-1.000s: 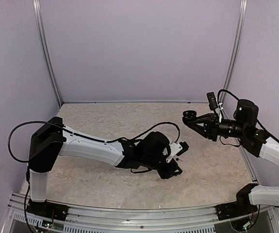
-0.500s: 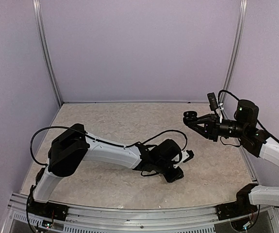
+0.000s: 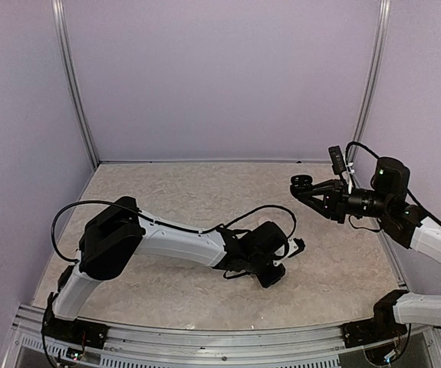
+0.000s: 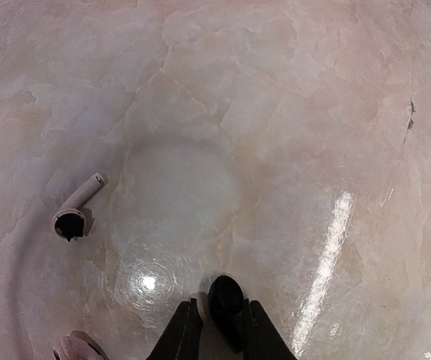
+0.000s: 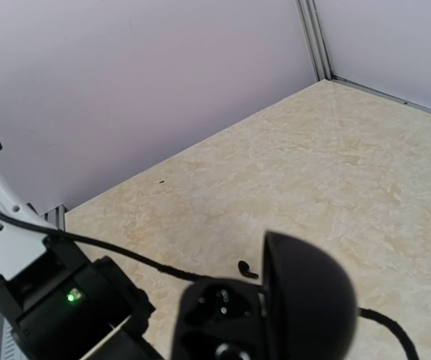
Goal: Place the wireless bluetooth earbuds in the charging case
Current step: Move the left earbud to the center of the board.
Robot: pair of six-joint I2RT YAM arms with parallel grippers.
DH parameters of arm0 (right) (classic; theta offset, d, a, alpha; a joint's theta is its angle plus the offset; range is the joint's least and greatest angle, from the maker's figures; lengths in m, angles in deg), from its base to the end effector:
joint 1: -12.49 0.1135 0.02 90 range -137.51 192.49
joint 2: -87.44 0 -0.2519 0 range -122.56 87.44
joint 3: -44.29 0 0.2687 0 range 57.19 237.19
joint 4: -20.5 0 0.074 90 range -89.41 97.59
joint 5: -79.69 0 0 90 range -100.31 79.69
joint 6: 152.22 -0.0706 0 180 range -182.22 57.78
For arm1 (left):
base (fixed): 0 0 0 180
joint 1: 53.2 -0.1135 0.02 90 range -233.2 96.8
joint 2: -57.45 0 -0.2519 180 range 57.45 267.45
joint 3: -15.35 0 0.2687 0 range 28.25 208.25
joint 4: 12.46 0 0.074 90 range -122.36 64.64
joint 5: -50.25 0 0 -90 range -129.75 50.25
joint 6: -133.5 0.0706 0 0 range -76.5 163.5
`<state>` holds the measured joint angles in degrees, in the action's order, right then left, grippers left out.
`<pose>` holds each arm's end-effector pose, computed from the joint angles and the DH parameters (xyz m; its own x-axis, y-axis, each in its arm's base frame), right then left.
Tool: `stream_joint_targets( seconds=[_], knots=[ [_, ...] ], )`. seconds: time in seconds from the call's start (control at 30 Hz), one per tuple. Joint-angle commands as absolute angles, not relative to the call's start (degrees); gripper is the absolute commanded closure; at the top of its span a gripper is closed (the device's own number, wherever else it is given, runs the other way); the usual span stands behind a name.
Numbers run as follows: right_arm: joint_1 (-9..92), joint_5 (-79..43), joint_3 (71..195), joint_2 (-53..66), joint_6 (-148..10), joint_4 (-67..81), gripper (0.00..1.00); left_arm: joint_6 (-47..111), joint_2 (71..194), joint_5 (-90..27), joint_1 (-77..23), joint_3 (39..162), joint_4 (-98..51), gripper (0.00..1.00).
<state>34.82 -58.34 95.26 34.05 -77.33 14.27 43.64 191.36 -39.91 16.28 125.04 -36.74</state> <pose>0.2188 0.1466 0.2861 -0.3778 0.0333 -0.9253 -0.8654 0.3425 0.3657 0.1879 -0.5015 0.0764 -0.2602 0.7023 -0.6626 0.9365 0.3506 0.0037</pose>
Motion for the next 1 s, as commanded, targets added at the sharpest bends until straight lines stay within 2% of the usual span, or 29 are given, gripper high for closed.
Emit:
stream_joint_targets(
  seconds=[0.0, 0.23, 0.4, 0.97],
  knots=[
    [34.1, -59.3, 95.2, 34.9, -77.3, 13.8, 1.00, 45.8, 191.1, -43.1, 16.2, 123.1, -41.7, 0.81],
    [34.1, -59.3, 95.4, 34.6, -76.8, 13.3, 1.00, 47.0, 189.5, -43.7, 16.2, 121.4, -43.1, 0.94],
    [34.0, -59.3, 95.8, 34.3, -76.8, 13.3, 1.00, 47.0, 188.3, -43.3, 15.8, 119.8, -44.9, 0.99],
    [34.0, -60.7, 95.2, 33.4, -77.3, 15.1, 1.00, 44.8, 168.7, -44.0, 9.4, 94.0, -52.5, 1.00]
  ],
)
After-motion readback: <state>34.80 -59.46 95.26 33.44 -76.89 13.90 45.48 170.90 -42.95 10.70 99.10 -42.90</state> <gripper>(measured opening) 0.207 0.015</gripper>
